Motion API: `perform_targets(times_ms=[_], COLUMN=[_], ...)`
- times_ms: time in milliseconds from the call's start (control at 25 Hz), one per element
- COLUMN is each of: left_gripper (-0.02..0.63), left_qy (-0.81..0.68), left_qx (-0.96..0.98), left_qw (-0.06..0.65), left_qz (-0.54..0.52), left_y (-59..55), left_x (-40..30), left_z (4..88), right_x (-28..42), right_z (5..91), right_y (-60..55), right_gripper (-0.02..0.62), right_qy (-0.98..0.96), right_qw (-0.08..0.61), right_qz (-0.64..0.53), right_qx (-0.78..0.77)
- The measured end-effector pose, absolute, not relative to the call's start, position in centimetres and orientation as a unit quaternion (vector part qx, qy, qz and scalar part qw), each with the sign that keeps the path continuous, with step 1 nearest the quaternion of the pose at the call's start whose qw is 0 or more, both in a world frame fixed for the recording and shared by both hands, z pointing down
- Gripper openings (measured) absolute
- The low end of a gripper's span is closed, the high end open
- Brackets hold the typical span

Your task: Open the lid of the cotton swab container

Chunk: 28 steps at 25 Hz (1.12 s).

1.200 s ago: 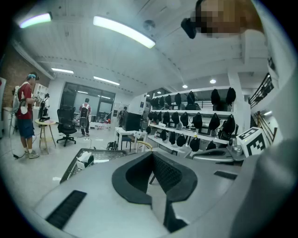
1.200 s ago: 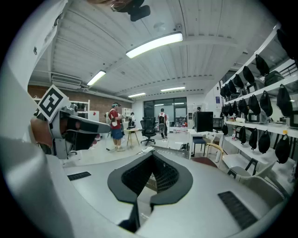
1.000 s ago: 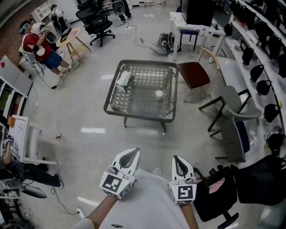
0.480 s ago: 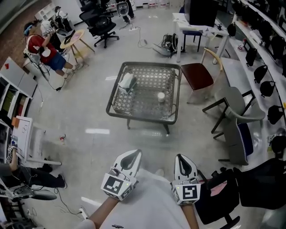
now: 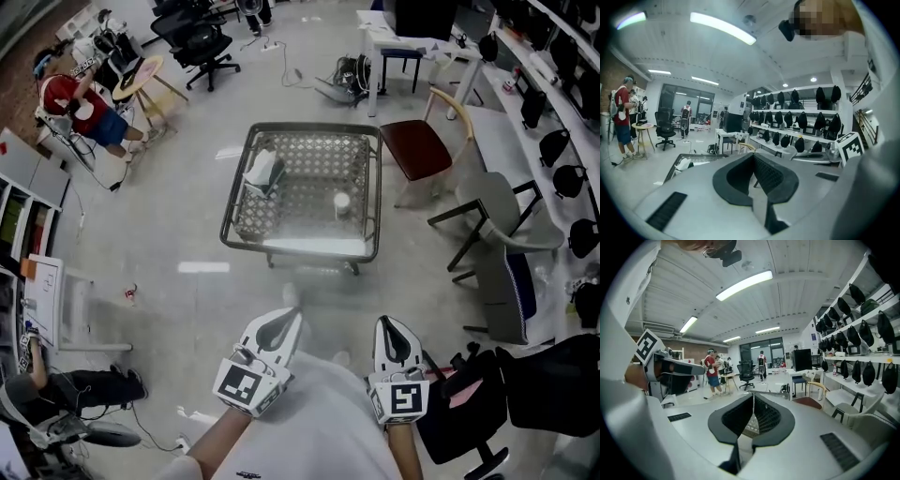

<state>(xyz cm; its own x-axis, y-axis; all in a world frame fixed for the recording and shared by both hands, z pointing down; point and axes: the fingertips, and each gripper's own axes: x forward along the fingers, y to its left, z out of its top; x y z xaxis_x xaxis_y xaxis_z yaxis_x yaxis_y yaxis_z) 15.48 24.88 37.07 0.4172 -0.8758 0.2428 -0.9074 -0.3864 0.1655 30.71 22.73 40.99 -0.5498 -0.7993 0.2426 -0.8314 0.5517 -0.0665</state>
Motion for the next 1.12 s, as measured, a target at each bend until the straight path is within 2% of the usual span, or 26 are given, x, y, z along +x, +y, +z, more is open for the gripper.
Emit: perform_targets(times_ms=[240, 800, 1120], left_gripper=[0.003, 0.003, 0.003], left_qy=[-0.524, -0.458, -0.405], left_qx=[0.836, 0.879, 0.904], left_qw=[0.154, 0.13, 0.132], left_qz=[0.063, 0.02, 0.026], left_y=[19.7, 5.9, 0.5], left_x=[11.6, 0.2, -3.2], left_z=[37.8, 36.1, 37.8], right_x=[26.3, 14.8, 12.4], right_z=[41.0, 37.8, 39.9], right_y=[18.2, 4.1, 1.1], right_gripper=[0.002, 0.002, 0.003], right_qy=[-0.876, -0.845, -0.816], right_qw=[0.08, 0.08, 0.093], right_qz=[0.086, 0.052, 0.048], right_qx=[0.467, 0.526, 0.568])
